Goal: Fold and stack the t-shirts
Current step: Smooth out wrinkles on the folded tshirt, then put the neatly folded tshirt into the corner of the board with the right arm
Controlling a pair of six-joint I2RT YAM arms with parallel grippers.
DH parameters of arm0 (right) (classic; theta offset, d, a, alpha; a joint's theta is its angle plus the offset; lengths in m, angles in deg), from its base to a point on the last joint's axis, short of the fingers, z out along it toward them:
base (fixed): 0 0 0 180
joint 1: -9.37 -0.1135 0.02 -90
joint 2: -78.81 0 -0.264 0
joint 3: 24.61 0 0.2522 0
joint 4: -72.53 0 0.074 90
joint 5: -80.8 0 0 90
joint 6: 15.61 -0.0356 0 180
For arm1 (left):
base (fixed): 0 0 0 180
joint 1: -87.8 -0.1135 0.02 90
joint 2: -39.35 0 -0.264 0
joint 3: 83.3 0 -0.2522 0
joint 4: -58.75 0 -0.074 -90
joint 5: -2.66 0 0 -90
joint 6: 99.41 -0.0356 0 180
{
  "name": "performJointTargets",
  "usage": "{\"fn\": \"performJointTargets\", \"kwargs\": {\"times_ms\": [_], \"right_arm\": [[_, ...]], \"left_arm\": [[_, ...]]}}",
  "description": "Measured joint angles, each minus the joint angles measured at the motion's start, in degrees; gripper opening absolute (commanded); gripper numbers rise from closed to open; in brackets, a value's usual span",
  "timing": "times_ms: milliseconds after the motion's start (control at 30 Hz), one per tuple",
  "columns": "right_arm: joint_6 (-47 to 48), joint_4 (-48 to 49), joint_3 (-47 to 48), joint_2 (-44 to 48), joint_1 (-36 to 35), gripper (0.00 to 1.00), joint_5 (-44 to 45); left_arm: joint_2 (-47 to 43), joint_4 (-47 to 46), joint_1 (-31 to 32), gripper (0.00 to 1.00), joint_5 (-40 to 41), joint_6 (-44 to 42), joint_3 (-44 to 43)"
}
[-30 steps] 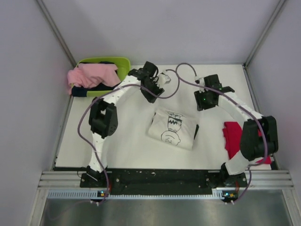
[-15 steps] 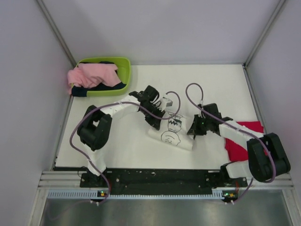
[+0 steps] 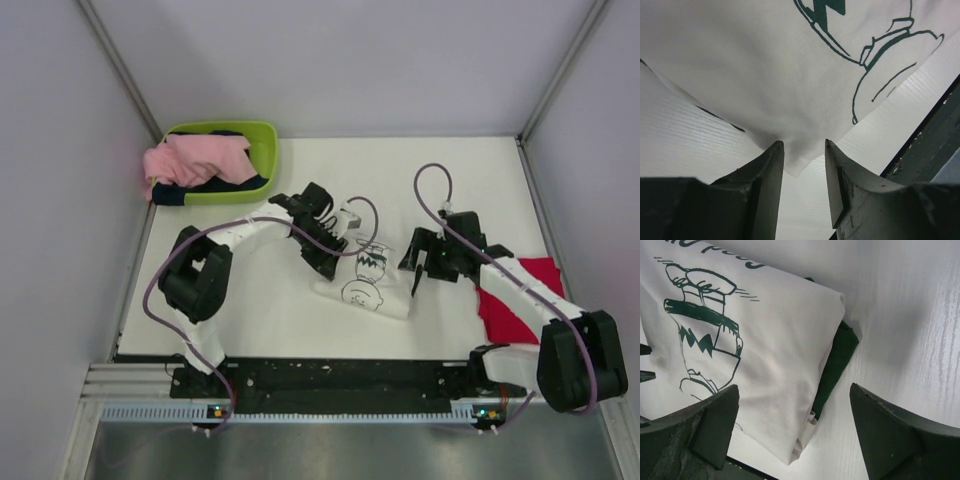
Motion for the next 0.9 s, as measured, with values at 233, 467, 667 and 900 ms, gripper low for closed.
{"fn": "performJointTargets", "kwargs": {"times_ms": [233, 467, 667, 900], "right_arm": [[-1.4, 1.8, -2.5, -1.6, 0.5, 0.85, -2.7], [-6.8, 11.6, -5.8, -6.6, 1.5, 0.52, -9.3], [-9.7, 16.9, -8.7, -9.8, 3.3, 0.00, -13.2], [-4.4, 10.3, -6.6, -8.0, 6.9, 0.00, -13.6]], "left_arm": [[-4.9, -0.6, -0.4, 0.45, 0.0, 0.2, 0.7], [-4.4, -3.0, -0.3, 0.47, 0.2, 0.9, 6.5], [-3.3, -4.0, -0.3, 0.49, 0.5, 1.2, 6.8], [-3.5, -1.5, -1.6, 0.58, 1.8, 0.3, 2.1]]}}
